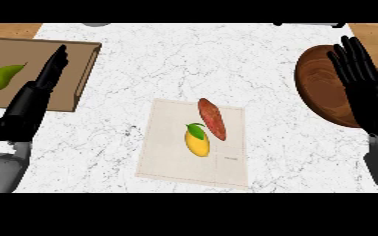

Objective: Pick the lemon from the placemat and place it in the bowl

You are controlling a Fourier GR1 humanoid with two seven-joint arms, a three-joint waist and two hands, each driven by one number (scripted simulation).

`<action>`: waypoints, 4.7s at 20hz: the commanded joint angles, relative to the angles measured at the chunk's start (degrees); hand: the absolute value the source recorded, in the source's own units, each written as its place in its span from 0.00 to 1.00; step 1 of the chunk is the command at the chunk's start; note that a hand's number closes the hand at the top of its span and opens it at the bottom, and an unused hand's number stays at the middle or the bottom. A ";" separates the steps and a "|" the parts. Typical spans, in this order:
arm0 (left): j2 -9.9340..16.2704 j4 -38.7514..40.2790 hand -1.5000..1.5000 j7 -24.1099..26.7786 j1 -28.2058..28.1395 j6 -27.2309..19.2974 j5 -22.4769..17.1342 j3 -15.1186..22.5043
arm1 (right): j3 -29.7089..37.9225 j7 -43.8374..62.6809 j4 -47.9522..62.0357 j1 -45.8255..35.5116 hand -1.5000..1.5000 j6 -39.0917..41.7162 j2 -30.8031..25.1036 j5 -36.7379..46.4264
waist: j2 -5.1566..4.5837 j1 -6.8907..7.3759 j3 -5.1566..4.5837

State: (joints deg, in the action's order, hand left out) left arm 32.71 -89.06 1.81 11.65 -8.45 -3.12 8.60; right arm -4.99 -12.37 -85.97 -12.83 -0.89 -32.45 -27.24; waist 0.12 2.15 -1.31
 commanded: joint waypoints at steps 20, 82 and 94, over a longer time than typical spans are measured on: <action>-7.78 -1.85 0.50 -10.46 -4.53 -4.24 -5.43 -7.15 | -27.41 14.72 -24.22 9.18 0.00 -10.98 -1.20 49.34 | 0.05 -2.30 1.30; -16.68 3.43 0.50 -5.29 -3.39 3.13 3.10 -14.23 | -32.38 31.99 16.13 -18.69 0.00 29.50 29.77 79.47 | -0.15 -1.99 1.31; -17.51 -0.43 0.50 -7.95 -5.16 5.35 3.33 -14.63 | -33.53 27.19 31.40 -27.06 1.00 25.90 32.42 73.97 | -0.30 -1.01 1.32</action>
State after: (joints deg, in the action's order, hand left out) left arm 16.03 -88.49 -6.89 8.35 -3.77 0.09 -6.49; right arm -37.91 19.47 -61.70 -36.31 27.08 -0.47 48.78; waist 0.22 0.78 -0.01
